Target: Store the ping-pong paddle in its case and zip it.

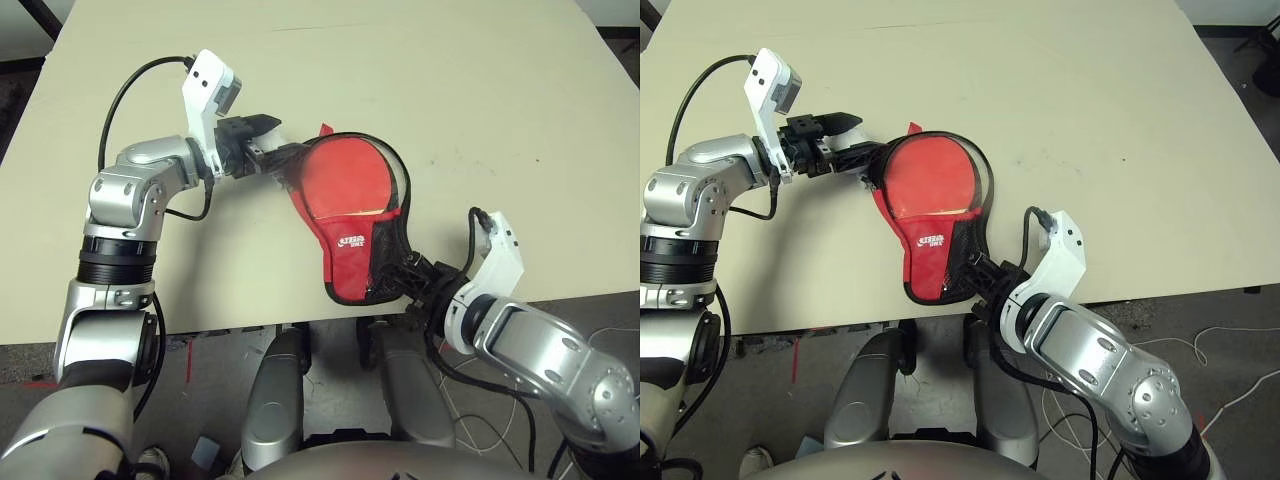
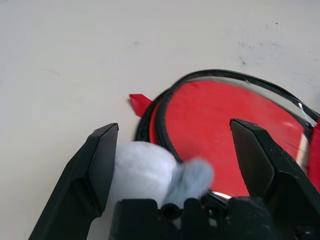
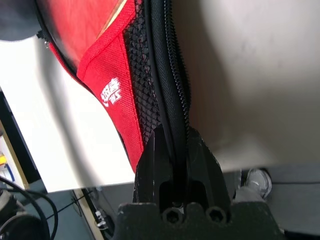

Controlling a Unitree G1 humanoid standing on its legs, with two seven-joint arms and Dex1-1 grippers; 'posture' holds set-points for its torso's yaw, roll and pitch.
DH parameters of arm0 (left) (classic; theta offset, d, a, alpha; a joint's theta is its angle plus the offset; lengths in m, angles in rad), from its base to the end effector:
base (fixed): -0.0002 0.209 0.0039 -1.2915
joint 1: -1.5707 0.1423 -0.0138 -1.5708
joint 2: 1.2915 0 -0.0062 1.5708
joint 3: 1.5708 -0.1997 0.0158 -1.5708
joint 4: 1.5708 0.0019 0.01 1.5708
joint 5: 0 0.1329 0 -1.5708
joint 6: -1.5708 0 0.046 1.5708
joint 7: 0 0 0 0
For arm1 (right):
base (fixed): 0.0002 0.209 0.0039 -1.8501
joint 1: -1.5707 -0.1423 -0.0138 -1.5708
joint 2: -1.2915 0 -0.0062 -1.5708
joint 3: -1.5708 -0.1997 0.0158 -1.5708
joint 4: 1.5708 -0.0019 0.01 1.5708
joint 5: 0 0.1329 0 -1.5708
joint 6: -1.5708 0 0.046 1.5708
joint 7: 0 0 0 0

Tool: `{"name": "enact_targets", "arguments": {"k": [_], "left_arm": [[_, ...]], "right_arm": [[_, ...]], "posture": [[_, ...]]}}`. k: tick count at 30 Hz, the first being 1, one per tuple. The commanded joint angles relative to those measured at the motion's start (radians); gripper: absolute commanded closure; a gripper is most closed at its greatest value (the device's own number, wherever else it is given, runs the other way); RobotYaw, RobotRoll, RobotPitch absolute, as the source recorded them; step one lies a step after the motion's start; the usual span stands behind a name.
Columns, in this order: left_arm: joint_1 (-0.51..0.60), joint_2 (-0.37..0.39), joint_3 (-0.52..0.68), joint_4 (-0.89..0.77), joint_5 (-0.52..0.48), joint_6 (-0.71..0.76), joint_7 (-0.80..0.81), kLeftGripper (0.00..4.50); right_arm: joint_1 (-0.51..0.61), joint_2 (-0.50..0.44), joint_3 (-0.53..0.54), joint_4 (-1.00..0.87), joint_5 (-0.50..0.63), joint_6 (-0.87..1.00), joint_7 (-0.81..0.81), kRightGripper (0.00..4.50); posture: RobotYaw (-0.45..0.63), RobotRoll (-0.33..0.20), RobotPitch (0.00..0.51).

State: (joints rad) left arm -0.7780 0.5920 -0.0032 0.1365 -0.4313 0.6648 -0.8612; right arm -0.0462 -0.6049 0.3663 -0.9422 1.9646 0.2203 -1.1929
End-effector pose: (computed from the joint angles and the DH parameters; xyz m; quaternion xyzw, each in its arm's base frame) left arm 0.3141 0.2258 0.2108 0.0681 0.0430 -0.4344 0.8971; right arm 0.1221 -0.1354 0.1653 0.4024 0.3803 0.1104 0.8254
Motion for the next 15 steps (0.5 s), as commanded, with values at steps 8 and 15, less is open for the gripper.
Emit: {"name": "enact_targets", "arguments": {"k": [8,15], "left_arm": [[0.002,-0.004,-0.006,0.009,0.018,-0.007,-0.005,0.00],[0.004,0.005,0.003,0.011,0.021,-0.014,-0.003,0.00]], "right_arm": [[-0.004,-0.383,-0.037,0.150,0.008,0.267,0.497,2.13],[-0.222,-0.650,-0.169,0.469,0.008,0.750,1.052,0.03]], "posture": [[-0.03,0.000,0.301],[-0.02,0.000,0.294]]}}
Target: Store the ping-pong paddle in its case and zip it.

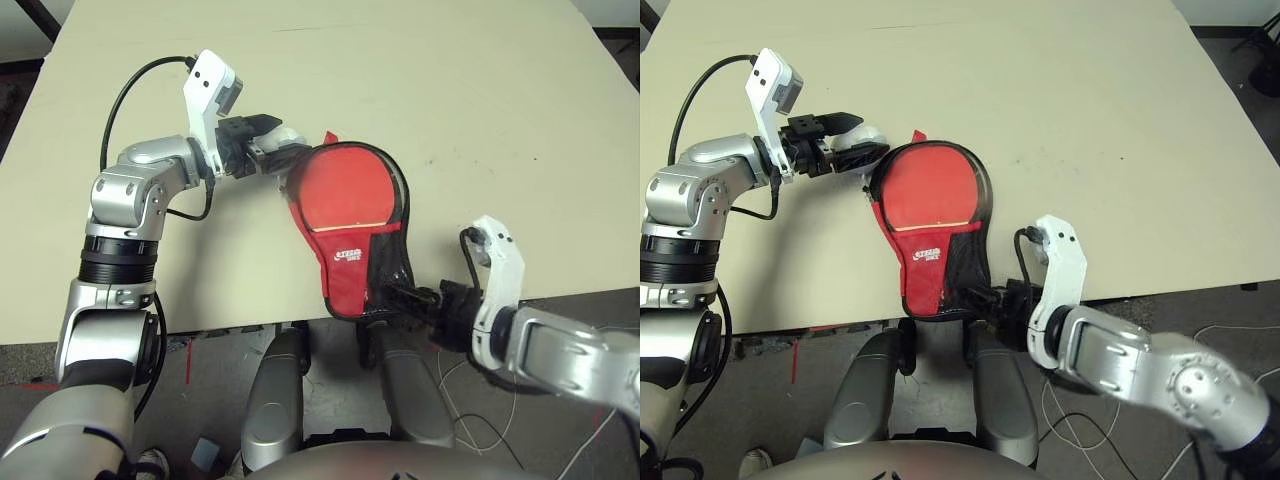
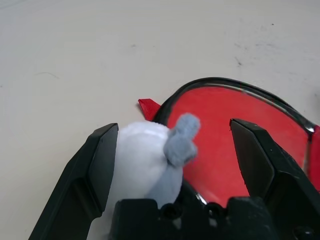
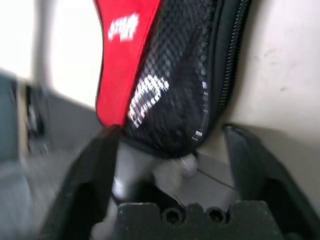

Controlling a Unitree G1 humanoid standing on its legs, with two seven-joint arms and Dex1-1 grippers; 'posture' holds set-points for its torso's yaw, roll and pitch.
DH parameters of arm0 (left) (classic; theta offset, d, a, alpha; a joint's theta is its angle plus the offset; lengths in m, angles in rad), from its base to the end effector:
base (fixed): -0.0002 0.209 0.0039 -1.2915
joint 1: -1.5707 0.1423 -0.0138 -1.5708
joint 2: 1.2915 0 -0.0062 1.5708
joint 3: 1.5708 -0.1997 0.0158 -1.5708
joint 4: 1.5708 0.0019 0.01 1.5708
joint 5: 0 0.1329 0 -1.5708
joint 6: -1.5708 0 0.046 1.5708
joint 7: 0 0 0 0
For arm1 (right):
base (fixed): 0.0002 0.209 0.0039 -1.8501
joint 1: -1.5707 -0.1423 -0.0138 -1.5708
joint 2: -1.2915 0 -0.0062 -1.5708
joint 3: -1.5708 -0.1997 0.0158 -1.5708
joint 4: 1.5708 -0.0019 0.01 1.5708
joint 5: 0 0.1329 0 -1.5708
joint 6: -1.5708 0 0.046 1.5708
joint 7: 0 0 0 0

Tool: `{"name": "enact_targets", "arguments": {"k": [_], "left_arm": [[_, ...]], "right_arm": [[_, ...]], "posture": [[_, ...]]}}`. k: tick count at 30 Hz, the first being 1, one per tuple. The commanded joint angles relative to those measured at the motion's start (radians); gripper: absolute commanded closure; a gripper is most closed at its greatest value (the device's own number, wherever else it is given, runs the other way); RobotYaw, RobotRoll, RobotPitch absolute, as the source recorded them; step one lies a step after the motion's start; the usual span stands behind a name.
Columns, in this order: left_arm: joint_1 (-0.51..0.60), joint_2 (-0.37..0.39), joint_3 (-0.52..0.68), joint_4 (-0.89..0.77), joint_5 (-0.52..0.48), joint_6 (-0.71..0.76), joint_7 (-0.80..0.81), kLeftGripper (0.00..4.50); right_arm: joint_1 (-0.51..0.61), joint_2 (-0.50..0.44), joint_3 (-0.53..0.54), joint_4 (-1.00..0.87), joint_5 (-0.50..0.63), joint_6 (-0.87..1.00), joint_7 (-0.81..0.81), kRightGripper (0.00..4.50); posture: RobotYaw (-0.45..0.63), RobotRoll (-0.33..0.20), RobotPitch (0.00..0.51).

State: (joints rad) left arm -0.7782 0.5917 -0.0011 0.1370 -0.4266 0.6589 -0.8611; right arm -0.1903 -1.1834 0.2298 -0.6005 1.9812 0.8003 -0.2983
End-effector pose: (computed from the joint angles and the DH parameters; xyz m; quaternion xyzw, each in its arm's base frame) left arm 0.3141 0.2262 0.2112 0.0704 0.0402 -0.4327 0.8979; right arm 0.1641 -0.2079 0.1717 0.1447 0.4017 0.3458 0.8355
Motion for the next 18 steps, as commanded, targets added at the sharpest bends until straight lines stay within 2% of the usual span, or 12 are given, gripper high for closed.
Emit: {"name": "enact_targets", "arguments": {"k": [1,3,5,7,11,18], "left_arm": [[0.000,0.009,0.003,0.016,0.019,-0.014,-0.004,0.00],[-0.013,0.016,0.008,0.036,0.028,-0.029,-0.002,0.00],[-0.026,0.021,0.010,0.055,0.035,-0.043,-0.004,0.00],[-0.038,0.024,0.011,0.074,0.040,-0.053,-0.010,0.00],[-0.063,0.040,0.007,0.118,0.065,-0.085,-0.025,0.00],[-0.094,0.076,0.004,0.182,0.106,-0.123,-0.058,0.00]], "right_arm": [[-0.158,-0.074,-0.035,0.177,-0.009,0.220,0.198,0.03],[-0.335,-0.038,-0.016,0.273,-0.009,0.292,0.206,0.03],[-0.490,0.011,0.023,0.346,-0.009,0.332,0.139,0.03],[-0.599,0.053,0.061,0.369,-0.076,0.394,0.122,0.03],[-0.712,0.168,0.118,0.351,-0.320,0.499,0.198,0.03],[-0.777,0.307,0.224,0.278,-0.736,0.539,0.424,0.03]], "posture": [[-0.02,0.000,0.290],[-0.01,0.000,0.287],[-0.01,0.000,0.284],[-0.01,0.000,0.282],[0.00,0.000,0.279],[0.02,0.000,0.271]]}}
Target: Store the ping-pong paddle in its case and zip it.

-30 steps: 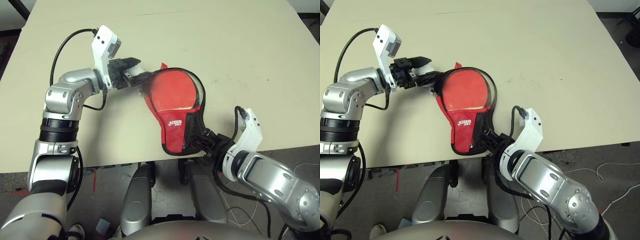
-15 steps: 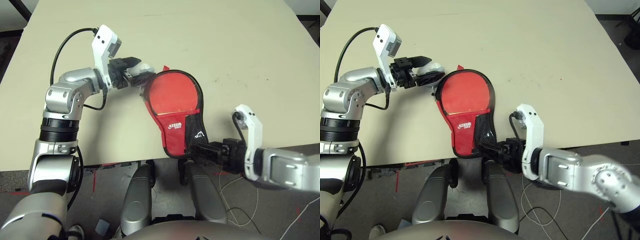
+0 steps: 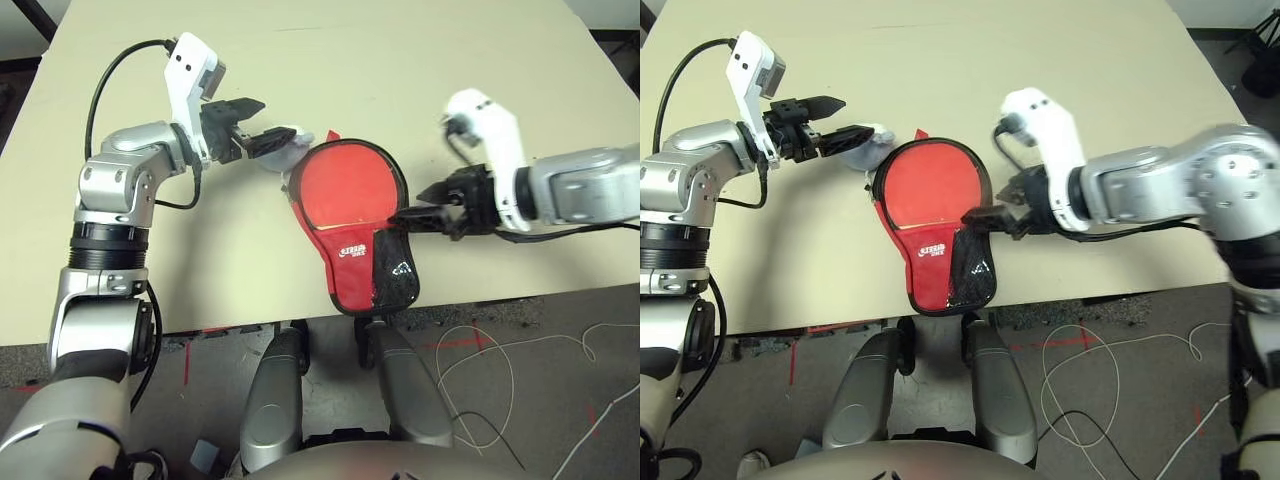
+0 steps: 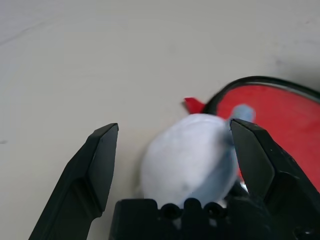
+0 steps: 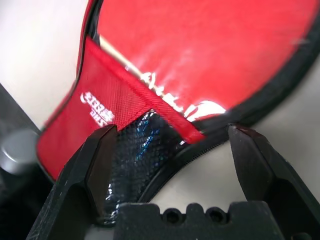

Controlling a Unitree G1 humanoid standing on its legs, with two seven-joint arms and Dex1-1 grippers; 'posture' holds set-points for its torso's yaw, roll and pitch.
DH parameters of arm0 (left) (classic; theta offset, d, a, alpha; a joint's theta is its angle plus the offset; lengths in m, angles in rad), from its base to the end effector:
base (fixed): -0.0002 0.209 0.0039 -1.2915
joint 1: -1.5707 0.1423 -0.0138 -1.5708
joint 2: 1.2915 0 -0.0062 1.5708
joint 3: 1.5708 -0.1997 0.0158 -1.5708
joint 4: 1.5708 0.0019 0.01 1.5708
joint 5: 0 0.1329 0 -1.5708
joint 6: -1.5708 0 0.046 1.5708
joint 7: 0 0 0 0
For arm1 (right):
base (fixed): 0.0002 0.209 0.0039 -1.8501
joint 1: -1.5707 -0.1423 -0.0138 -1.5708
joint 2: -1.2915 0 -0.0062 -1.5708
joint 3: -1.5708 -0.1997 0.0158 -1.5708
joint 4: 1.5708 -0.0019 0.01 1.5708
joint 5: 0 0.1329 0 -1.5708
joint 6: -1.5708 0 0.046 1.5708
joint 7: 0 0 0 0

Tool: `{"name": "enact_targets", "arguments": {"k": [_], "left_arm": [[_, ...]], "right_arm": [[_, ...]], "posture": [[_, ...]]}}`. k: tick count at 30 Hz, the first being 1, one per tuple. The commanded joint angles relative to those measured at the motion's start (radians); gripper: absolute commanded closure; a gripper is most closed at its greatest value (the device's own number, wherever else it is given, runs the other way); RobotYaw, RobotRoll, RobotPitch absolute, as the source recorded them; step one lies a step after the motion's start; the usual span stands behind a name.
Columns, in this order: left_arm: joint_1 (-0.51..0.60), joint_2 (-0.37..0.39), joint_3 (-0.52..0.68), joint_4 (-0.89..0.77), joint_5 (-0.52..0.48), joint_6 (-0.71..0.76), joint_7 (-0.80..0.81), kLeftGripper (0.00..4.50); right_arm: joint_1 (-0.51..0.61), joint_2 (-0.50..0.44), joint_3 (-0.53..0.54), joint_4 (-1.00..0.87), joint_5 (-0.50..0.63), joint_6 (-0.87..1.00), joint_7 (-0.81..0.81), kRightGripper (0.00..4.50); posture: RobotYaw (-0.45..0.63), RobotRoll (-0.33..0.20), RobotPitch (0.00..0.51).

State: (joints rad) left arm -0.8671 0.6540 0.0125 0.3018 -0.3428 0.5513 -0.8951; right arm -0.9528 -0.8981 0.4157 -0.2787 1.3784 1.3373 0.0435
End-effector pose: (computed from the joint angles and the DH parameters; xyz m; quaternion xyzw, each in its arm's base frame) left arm 0.3243 0.2512 0.2308 0.1124 0.0253 -0.3834 0.9164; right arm 0.2534 -0.1660 0.2360 -0.1568 0.3291 0.4211 0.8305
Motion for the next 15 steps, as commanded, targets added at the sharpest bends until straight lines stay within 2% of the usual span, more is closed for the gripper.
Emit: {"name": "enact_targets", "arguments": {"k": [1,6,15], "left_arm": [[-0.003,0.017,-0.011,0.018,0.026,-0.017,-0.028,0.00],[0.029,0.029,-0.017,0.005,0.034,-0.012,-0.056,0.00],[0.038,0.036,-0.029,0.009,0.041,0.011,-0.098,0.00]], "right_arm": [[-0.019,0.034,0.051,-0.050,-0.186,-0.007,0.113,0.03],[-0.034,0.099,0.095,-0.059,-0.410,-0.066,0.235,0.03],[-0.042,0.219,0.073,-0.028,-0.599,-0.074,0.370,0.03]], "posture": [[0.02,0.000,0.270],[0.03,0.000,0.263],[0.02,0.000,0.261]]}}
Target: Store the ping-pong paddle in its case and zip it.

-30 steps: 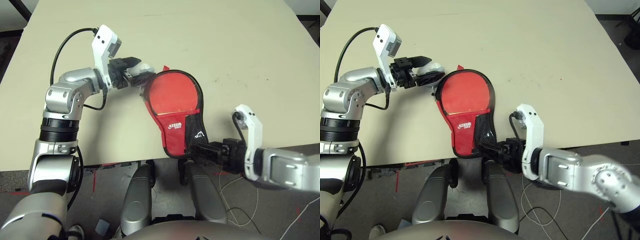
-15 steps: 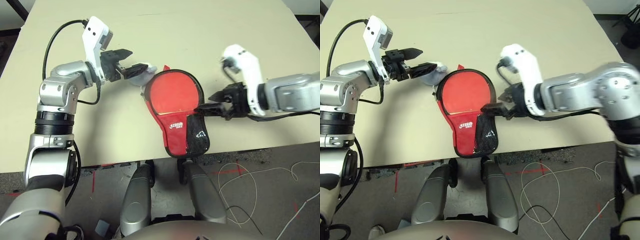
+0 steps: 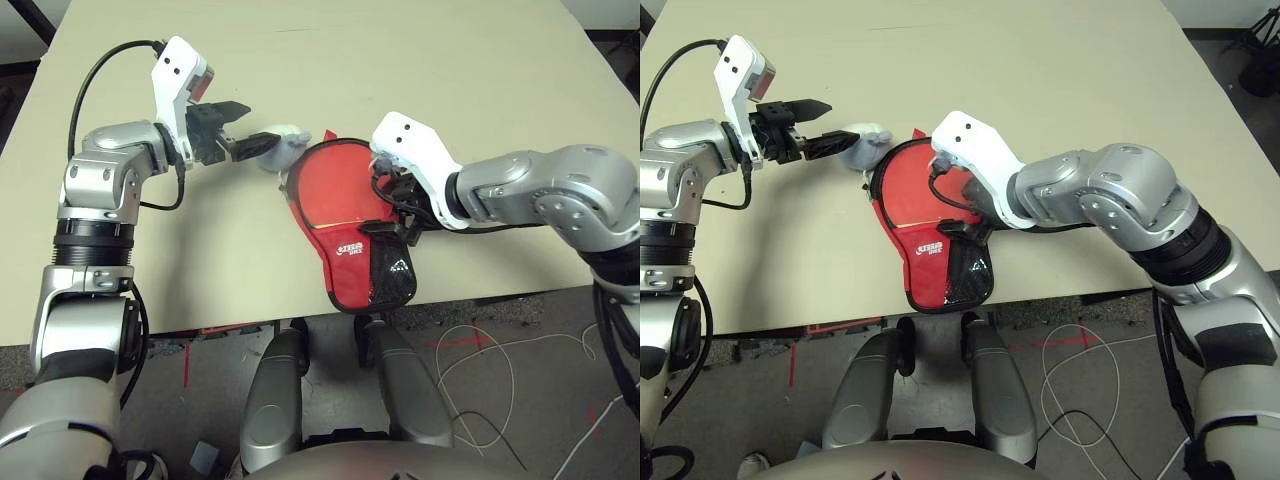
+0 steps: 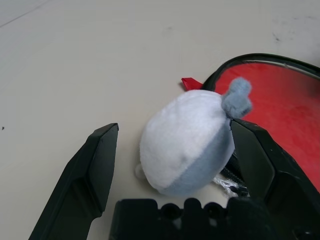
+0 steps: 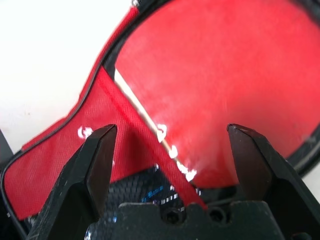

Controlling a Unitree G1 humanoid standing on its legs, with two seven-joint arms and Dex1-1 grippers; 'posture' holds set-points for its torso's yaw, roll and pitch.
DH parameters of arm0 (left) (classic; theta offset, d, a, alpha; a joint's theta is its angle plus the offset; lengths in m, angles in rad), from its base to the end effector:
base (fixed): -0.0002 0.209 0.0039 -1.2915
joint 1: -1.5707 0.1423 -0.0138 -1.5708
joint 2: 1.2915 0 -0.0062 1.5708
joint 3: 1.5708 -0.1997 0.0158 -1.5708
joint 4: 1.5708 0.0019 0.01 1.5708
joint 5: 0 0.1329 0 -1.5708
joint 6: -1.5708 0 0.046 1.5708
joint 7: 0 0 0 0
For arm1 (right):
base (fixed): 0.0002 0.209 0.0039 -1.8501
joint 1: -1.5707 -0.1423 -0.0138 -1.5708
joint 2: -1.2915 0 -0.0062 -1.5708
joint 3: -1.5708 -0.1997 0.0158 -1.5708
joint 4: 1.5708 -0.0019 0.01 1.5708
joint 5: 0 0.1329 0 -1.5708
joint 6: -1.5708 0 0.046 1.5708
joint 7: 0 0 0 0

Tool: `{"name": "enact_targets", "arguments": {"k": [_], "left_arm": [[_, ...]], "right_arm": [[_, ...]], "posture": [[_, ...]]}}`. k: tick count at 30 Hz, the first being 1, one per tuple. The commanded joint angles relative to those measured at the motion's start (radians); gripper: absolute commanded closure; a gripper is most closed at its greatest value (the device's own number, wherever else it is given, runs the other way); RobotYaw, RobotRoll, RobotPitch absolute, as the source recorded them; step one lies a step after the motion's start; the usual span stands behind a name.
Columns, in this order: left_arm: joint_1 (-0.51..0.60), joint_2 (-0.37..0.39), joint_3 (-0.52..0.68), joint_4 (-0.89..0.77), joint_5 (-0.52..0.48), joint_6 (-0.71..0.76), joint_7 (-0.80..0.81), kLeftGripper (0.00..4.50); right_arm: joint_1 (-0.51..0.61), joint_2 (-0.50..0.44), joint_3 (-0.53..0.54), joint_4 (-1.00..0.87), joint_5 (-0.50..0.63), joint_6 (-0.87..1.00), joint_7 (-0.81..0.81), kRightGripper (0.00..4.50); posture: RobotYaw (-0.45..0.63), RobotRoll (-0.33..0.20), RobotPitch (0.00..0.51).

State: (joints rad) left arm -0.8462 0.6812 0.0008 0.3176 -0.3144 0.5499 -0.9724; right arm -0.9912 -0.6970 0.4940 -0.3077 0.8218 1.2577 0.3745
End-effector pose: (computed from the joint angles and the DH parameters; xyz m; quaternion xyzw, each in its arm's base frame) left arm 0.3223 0.2599 0.2253 0.1245 0.0556 -0.4001 0.9063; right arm 0.2703 -0.1282 0.2305 -0.2432 0.2367 0.4660 0.8171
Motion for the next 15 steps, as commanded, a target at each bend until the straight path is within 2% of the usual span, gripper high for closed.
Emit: {"name": "enact_targets", "arguments": {"k": [1,15], "left_arm": [[0.019,0.008,-0.022,-0.007,0.013,0.015,-0.024,0.00],[0.035,-0.027,-0.086,0.033,0.063,-0.024,-0.045,0.00]], "right_arm": [[-0.003,0.025,-0.005,0.002,-0.056,0.008,0.053,0.03],[0.034,0.000,0.073,-0.027,-0.214,0.025,0.241,0.03]], "posture": [[0.02,0.000,0.261],[0.03,0.000,0.264]]}}
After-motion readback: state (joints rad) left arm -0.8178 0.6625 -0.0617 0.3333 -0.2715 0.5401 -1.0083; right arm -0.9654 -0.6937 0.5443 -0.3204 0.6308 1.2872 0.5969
